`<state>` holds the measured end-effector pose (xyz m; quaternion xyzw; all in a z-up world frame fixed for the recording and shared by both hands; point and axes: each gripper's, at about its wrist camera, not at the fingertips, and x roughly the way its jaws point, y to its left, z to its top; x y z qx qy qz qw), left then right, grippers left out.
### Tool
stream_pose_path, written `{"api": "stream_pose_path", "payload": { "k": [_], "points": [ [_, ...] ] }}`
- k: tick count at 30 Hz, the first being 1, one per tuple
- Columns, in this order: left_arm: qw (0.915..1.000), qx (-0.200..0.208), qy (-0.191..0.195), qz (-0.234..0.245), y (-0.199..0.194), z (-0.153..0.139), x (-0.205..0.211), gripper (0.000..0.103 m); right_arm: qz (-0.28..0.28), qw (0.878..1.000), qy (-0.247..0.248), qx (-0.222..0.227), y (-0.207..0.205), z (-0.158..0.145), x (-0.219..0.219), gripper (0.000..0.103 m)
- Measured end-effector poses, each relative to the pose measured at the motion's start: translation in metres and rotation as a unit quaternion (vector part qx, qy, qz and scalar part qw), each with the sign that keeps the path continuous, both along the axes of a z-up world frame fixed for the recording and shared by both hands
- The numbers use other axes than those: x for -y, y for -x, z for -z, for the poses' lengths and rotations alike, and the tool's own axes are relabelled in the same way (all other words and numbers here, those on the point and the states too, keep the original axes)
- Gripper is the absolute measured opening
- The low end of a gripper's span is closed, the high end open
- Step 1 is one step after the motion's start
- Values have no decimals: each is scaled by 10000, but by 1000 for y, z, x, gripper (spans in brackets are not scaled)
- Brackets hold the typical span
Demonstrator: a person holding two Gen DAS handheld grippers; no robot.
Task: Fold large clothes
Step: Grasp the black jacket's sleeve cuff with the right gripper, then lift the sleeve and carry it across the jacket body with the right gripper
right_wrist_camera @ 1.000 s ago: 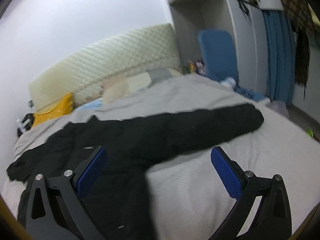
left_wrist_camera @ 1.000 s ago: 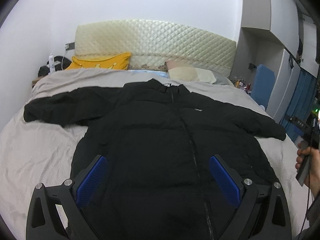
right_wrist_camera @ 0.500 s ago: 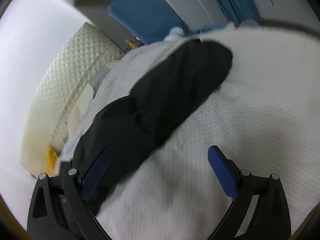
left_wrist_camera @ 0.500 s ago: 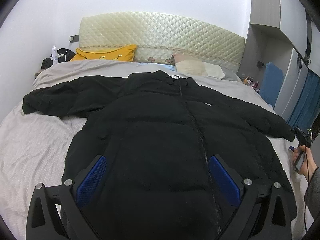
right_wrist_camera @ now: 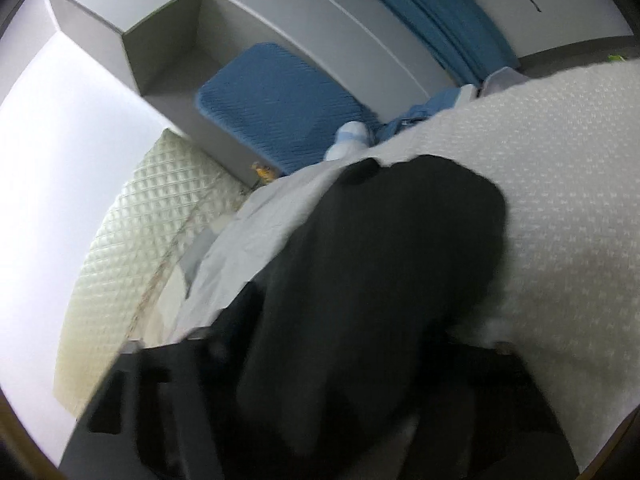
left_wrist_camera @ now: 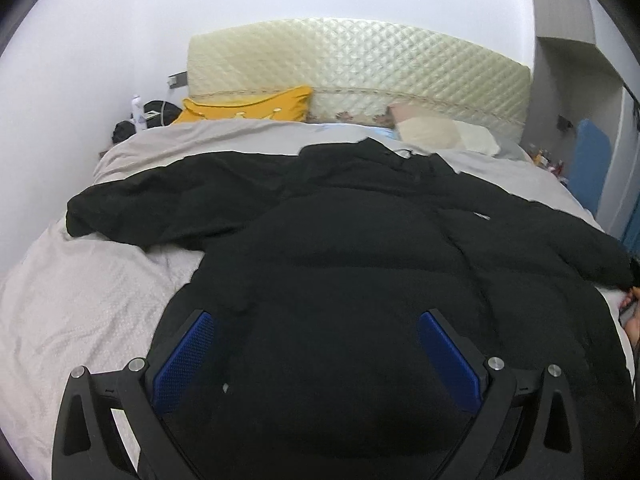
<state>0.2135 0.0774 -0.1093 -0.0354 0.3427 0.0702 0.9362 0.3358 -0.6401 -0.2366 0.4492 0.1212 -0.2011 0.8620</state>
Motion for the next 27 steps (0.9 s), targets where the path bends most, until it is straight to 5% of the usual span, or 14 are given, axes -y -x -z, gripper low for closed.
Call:
{"api": "stream_pose_path", "payload": {
  "k": [5, 8, 16, 22, 27],
  "points": [
    [9999, -47, 135, 62, -5, 4, -12, 103, 26, 9987, 425, -276, -3, -22, -8, 21],
    [9997, 7, 210, 105, 3, 1, -16, 103, -27, 9944, 932, -493, 4, -50, -12, 16],
    [9994, 217, 220, 157, 19, -18, -17, 103, -12, 9868, 1533, -528, 30, -146, -30, 14],
    [9990, 152, 73, 407, 31, -24, -6, 103, -240, 9806, 1923, -304, 40, -224, -78, 14],
    [9974, 624, 208, 308, 55, -50, -13, 103, -463, 9687, 2433, -156, 42, -286, -142, 14]
  ]
}}
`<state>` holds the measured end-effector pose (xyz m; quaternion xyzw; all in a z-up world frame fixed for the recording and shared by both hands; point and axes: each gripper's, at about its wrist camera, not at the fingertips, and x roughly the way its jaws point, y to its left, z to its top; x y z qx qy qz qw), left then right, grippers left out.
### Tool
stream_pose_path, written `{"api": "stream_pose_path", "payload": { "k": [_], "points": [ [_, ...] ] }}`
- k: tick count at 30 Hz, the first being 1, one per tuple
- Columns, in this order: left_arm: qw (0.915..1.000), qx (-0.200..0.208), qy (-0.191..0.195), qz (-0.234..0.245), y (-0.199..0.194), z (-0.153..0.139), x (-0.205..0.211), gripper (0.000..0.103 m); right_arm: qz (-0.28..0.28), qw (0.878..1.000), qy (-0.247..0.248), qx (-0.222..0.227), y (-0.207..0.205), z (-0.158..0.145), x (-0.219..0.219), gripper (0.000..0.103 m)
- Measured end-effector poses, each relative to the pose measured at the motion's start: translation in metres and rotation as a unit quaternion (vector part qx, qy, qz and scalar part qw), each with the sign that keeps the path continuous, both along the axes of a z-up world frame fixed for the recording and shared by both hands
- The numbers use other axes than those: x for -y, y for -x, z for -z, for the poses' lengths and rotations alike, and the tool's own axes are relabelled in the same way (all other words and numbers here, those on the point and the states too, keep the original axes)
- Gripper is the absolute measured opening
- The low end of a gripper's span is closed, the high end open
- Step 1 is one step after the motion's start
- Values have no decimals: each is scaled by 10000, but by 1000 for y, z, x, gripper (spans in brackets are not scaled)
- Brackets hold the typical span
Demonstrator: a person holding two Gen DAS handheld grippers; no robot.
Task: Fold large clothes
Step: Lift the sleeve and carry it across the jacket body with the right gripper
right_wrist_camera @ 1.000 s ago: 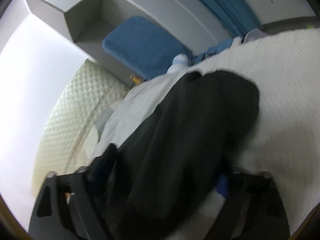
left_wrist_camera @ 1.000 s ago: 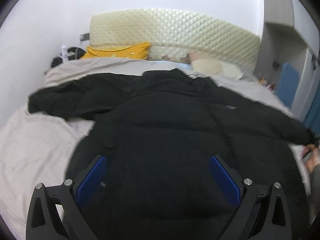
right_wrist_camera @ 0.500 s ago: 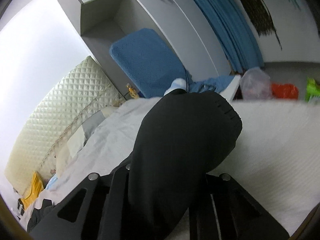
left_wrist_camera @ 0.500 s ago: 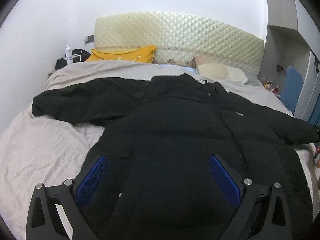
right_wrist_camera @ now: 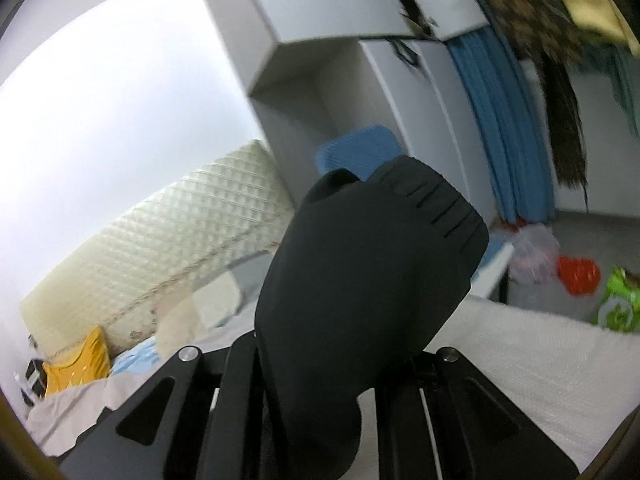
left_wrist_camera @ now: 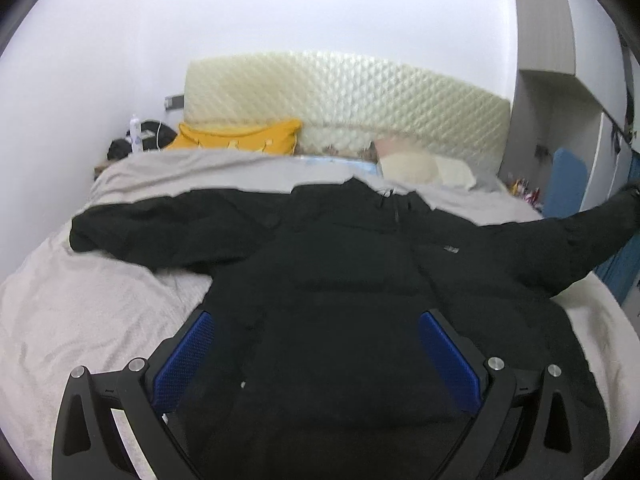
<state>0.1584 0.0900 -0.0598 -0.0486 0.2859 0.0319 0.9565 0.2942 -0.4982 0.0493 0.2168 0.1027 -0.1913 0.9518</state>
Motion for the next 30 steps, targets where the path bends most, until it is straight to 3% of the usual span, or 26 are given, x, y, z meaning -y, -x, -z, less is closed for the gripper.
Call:
{"api": "stream_pose_path", "payload": {
  "k": [11, 15, 21, 30],
  "points": [
    [9989, -86, -336, 325, 30, -8, 1, 103, -1032, 9914, 701, 386, -7, -85, -168, 14],
    [9993, -4, -154, 354, 36, -13, -6, 103, -1547, 9825, 953, 403, -11, -97, -239, 14],
    [9996, 48, -57, 290, 44, -20, -23, 103, -2467, 9634, 995, 329, -34, -76, -336, 14],
    [10000, -77, -3, 30, 42, -17, -56, 103, -3556, 9297, 936, -229, -57, 10, -481, 14]
  ]
}}
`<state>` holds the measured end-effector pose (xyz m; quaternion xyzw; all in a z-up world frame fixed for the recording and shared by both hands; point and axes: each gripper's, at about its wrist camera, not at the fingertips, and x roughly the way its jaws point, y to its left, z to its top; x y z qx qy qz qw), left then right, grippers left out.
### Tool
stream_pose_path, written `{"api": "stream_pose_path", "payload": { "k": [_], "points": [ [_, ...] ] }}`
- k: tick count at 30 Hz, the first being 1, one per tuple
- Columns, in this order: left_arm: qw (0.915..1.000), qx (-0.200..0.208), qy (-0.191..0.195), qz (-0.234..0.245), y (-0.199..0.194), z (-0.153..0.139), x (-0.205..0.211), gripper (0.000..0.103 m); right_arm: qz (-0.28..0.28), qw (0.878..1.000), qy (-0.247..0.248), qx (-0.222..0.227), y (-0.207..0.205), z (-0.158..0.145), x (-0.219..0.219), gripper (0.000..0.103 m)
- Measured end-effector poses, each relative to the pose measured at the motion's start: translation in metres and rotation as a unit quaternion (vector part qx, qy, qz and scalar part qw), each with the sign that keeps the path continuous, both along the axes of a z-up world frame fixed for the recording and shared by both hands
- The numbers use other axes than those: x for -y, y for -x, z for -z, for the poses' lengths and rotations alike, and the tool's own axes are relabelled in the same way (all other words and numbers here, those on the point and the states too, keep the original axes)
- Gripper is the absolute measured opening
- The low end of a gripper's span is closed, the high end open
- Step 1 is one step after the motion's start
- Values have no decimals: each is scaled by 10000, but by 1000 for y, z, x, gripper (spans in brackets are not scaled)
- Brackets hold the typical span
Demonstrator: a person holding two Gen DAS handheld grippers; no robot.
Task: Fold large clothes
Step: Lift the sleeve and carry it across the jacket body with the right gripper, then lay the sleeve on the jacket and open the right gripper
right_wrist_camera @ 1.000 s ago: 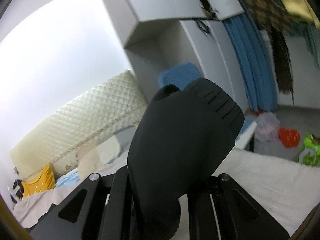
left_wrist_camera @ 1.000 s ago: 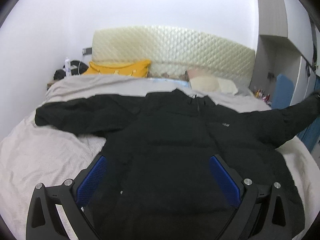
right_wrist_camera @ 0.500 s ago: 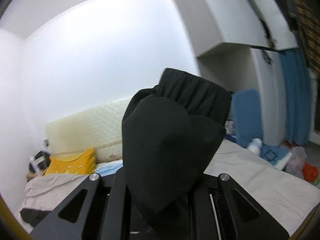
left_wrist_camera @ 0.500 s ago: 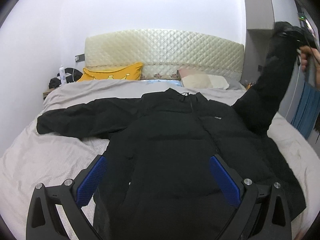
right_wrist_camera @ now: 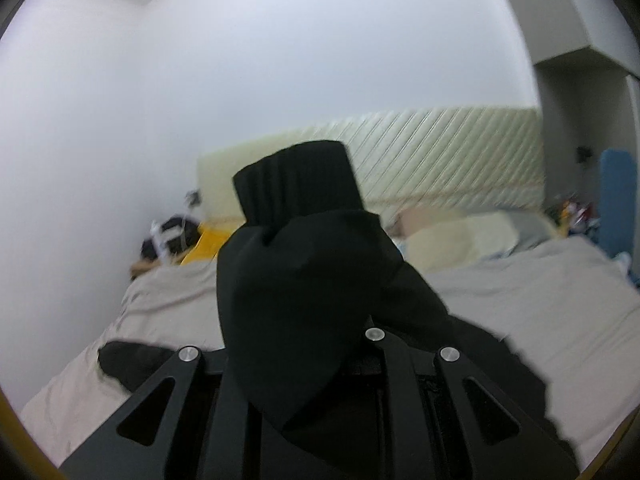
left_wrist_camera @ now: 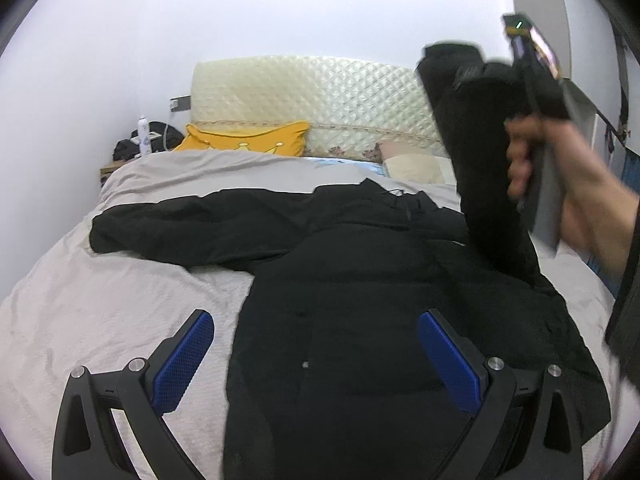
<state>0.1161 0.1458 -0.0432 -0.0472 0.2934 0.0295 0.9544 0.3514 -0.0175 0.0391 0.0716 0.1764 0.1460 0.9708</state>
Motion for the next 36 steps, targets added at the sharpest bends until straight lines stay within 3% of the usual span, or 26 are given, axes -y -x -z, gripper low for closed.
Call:
{"api": "stream_pose_path", "payload": {
  "k": [7, 17, 21, 24, 25, 27, 28, 31, 36],
  "points": [
    [9999, -162, -55, -24, -8, 12, -8, 103, -568, 9956, 433, -610, -25, 83, -75, 16],
    [9994, -329, 84, 94, -17, 28, -7, 103, -821, 9832, 897, -1358, -35, 184, -106, 16],
    [9990, -394, 187, 96, -19, 33, -11, 103, -679, 9805, 1134, -1457, -38, 188, -113, 17],
    [9988, -419, 236, 76, -20, 34, -12, 103, -620, 9809, 984, -1559, -34, 180, -112, 23],
    [9988, -407, 246, 72, -20, 34, -11, 103, -622, 9814, 884, -1589, -30, 180, -110, 30],
    [9990, -357, 264, 51, -17, 32, -11, 103, -629, 9812, 656, -1700, -23, 174, -105, 59],
    [9991, -336, 271, 31, -16, 31, -12, 103, -670, 9810, 540, -1741, -18, 171, -104, 80],
    [9991, -290, 298, -21, -13, 28, -14, 103, -943, 9819, 395, -1593, 0, 154, -104, 83],
    [9990, -254, 372, -57, -7, 24, -16, 103, -864, 9855, 508, -1372, 26, 123, -90, 83]
  ]
}}
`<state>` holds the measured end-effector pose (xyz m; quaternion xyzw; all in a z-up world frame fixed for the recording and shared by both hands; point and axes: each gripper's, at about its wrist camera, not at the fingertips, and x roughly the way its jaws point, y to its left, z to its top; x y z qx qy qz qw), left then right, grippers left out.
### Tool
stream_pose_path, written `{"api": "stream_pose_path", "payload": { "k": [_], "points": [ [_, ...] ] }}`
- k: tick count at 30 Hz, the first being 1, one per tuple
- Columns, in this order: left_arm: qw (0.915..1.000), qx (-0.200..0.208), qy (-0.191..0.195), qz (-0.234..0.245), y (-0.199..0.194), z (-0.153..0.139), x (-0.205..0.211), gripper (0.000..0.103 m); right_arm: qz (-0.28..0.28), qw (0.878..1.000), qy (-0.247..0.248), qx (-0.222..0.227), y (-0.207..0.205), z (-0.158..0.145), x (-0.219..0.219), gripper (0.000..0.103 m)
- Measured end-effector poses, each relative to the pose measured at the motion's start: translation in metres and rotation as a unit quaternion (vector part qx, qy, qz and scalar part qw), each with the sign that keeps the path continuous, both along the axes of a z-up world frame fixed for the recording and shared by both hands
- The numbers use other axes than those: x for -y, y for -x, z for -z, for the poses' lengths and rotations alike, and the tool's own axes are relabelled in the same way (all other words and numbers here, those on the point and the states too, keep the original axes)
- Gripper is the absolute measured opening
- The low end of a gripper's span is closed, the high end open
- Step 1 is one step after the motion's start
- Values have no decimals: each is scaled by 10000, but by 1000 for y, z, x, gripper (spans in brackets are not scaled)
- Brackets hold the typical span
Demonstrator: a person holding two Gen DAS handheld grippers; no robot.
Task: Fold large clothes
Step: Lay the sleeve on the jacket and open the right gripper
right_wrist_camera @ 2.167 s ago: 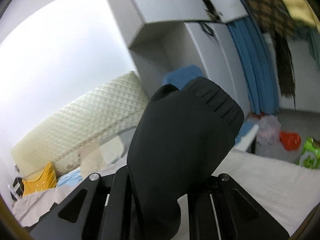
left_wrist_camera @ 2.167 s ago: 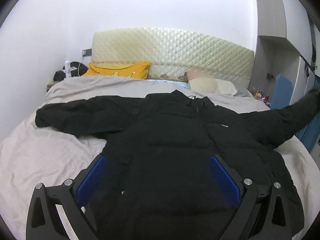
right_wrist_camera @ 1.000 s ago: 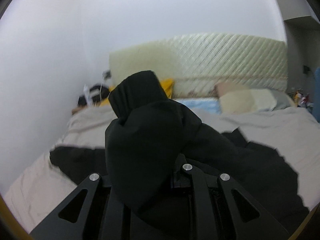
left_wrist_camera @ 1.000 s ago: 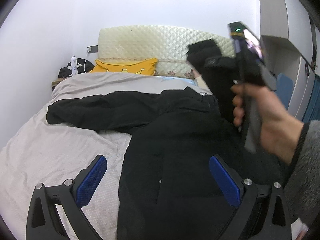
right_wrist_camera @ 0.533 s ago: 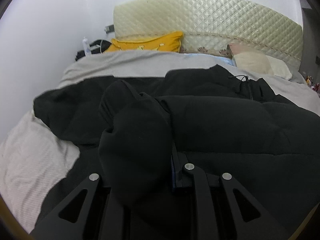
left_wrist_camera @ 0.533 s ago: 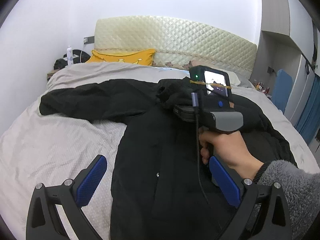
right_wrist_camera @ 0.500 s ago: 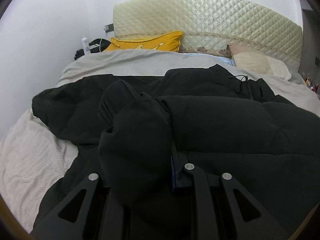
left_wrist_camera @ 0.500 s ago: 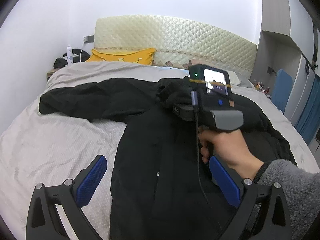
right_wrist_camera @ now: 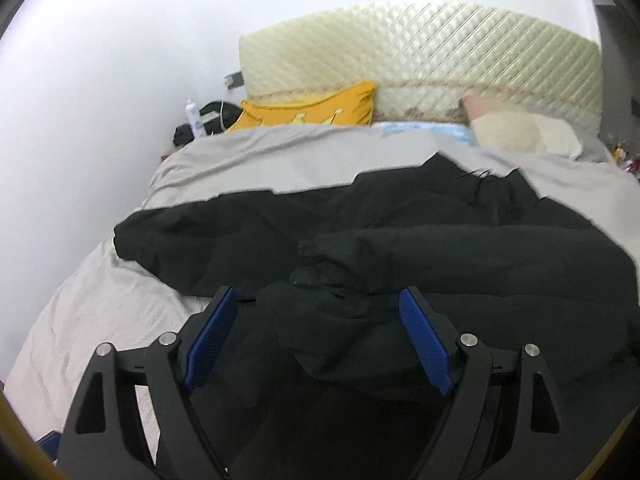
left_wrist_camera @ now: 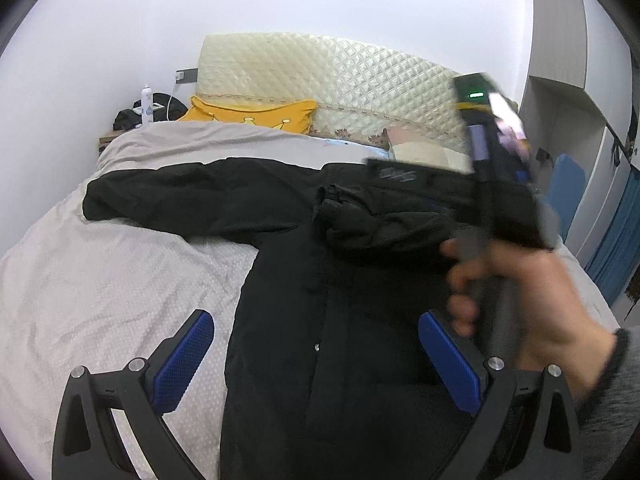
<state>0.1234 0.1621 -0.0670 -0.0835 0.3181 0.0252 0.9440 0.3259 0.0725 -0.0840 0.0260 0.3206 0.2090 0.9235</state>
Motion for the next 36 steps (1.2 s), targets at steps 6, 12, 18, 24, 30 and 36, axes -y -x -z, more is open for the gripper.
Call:
{"api": "stream_pose_path", "payload": {
  "k": [6, 12, 18, 24, 30, 36],
  "points": [
    [9999, 84, -60, -12, 8, -7, 8, 103, 247, 9995, 2, 220, 38, -28, 44, 83],
    [9995, 240, -53, 199, 22, -15, 32, 103, 500, 9976, 104, 467, 89, -46, 91, 83],
    [9986, 294, -154, 414, 32, -16, 60, 103, 667, 9960, 31, 602, 146, -51, 140, 83],
    [9974, 371, -217, 574, 38, -17, 79, 103, 732, 9928, 240, 919, 205, -60, 172, 83],
    [9966, 408, -280, 654, 40, -14, 87, 103, 878, 9900, 129, 1101, 251, -66, 204, 84],
    [9969, 393, -257, 624, 40, -13, 84, 103, 1098, 9866, 73, 1204, 278, -65, 223, 84]
  ]
}}
